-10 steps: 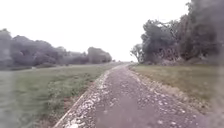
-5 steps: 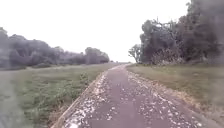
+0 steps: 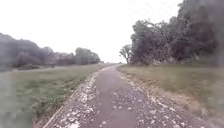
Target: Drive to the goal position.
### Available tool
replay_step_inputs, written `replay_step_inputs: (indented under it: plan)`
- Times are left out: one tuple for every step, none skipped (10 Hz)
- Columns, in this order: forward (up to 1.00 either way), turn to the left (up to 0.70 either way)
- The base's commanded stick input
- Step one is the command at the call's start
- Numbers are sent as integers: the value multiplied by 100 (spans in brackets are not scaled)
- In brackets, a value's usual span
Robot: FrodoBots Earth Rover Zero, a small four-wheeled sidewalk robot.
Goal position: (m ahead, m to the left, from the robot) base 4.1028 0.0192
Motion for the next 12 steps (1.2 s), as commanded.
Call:
replay_step_inputs:
  plan:
    - [70, 0]
    - [70, 0]
    - [70, 0]
    - [70, 0]
    - [70, 0]
    - [70, 0]
    - [70, 0]
    - [70, 0]
    - [70, 0]
    - [70, 35]
    - [70, 35]
    - [70, 35]
